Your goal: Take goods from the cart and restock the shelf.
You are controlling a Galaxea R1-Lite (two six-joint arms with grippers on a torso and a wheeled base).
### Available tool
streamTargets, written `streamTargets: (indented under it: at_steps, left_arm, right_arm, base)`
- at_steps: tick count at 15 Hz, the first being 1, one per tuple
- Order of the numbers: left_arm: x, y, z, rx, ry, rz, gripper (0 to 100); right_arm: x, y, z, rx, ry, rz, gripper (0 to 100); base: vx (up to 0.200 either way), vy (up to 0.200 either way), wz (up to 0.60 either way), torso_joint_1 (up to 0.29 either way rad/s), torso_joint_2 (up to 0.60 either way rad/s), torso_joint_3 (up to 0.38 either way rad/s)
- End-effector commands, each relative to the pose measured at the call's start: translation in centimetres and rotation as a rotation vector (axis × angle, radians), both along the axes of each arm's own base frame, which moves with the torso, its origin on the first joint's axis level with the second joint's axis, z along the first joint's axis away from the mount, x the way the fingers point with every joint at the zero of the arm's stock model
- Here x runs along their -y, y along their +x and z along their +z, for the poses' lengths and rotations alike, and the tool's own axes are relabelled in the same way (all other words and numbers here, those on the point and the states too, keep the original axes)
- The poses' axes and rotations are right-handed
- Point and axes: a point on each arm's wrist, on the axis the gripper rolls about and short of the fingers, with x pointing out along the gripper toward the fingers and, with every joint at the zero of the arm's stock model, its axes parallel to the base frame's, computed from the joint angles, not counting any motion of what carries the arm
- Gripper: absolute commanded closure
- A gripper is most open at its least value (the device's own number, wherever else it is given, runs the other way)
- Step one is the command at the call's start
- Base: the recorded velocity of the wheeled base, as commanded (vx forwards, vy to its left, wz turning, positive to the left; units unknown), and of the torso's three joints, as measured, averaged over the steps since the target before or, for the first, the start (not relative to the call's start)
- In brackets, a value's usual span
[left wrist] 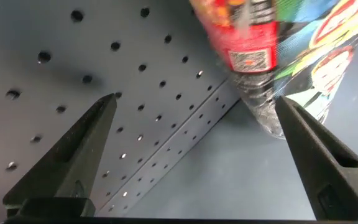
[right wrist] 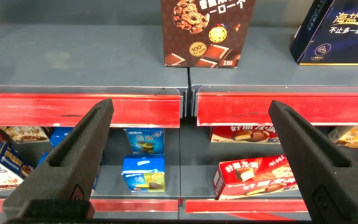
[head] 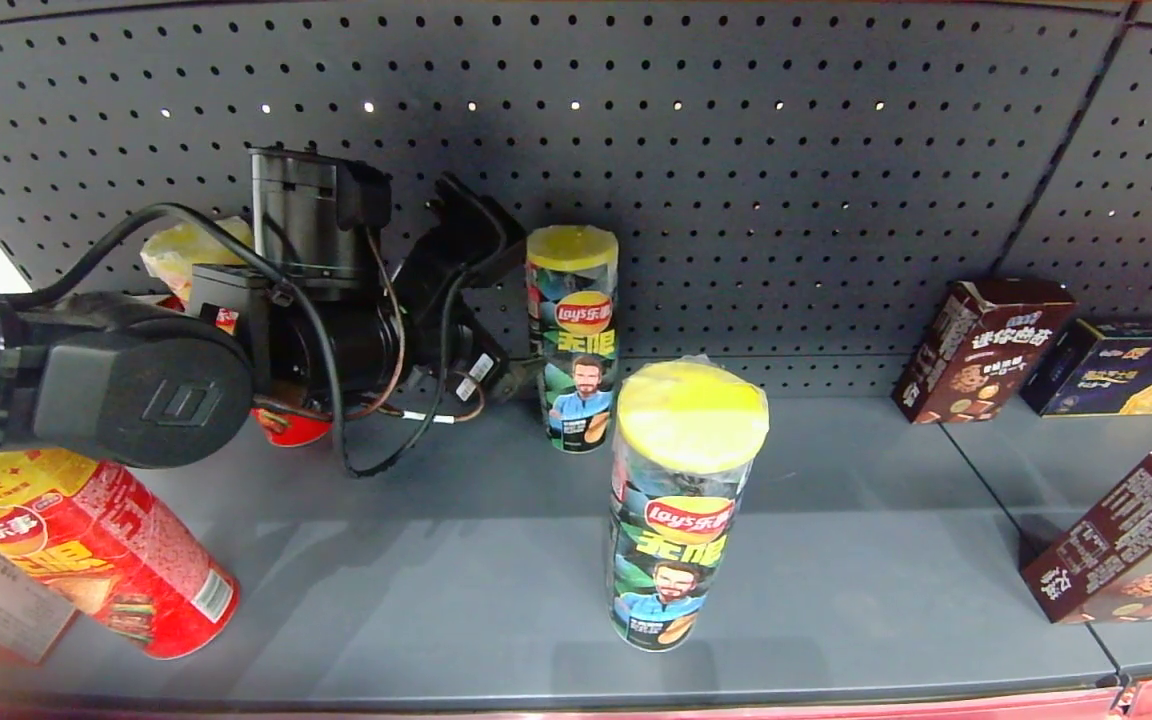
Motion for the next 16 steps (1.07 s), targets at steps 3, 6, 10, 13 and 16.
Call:
streamTargets:
  at_steps: [3, 6, 10, 13, 16]
  left_arm:
    - [-0.7, -1.0, 0.6, 0.025, 0.03, 0.068, 0]
    - [-0.6, -1.0, 0.6, 0.05, 0.048, 0.152, 0]
    - [0.5, -0.7, 0.0, 0.049, 0.077, 0.165, 0]
    - [1.0, -0.4, -0.7, 0.037, 0.094, 0.18, 0]
    - [1.5, -0.3, -1.1, 0.03, 0.099, 0.172, 0]
  right_arm:
    - [0.0, 0.0, 0.0, -0.001, 0.0, 0.0, 0]
    - [0.0, 0.0, 0.0, -0.001, 0.0, 0.0, 0]
    - [0.0, 0.0, 0.0, -0.001, 0.0, 0.0, 0]
    - [0.0, 0.0, 0.0, -0.001, 0.0, 0.0, 0]
    - [0.0, 0.0, 0.0, -0.001, 0.0, 0.0, 0]
  base:
    - [0.0, 0.0, 0.0, 0.0, 0.0, 0.0]
    - [0.0, 0.0, 0.0, 0.0, 0.0, 0.0]
    - [0.0, 0.0, 0.0, 0.0, 0.0, 0.0]
    - [0.0, 0.0, 0.0, 0.0, 0.0, 0.0]
    - [0.0, 0.0, 0.0, 0.0, 0.0, 0.0]
